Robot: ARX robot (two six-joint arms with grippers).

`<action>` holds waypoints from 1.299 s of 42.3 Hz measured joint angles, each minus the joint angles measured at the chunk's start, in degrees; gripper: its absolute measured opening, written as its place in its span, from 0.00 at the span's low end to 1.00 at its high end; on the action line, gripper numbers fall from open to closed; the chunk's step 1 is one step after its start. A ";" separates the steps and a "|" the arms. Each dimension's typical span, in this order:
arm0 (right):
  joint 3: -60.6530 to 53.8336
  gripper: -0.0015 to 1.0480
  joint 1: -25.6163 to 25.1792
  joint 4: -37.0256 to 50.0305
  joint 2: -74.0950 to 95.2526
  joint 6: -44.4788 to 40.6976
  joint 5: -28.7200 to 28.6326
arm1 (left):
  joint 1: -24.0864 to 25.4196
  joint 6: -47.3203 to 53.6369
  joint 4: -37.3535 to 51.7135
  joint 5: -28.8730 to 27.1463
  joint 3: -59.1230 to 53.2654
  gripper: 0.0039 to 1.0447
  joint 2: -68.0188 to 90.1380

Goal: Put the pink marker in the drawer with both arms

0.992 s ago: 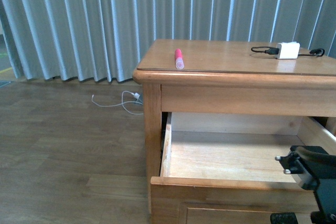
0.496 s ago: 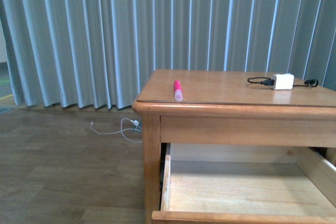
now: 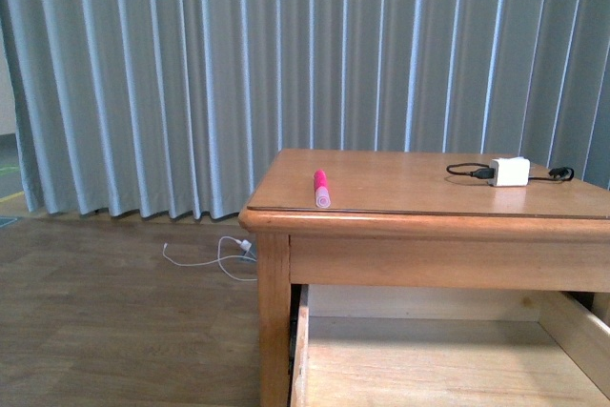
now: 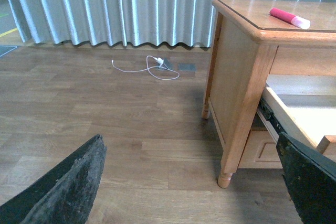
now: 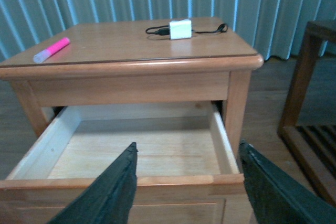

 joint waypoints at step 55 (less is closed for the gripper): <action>-2.19 0.92 -1.44 -0.70 -2.86 -2.03 -0.55 | -14.86 -2.99 26.08 -4.39 32.63 0.94 66.55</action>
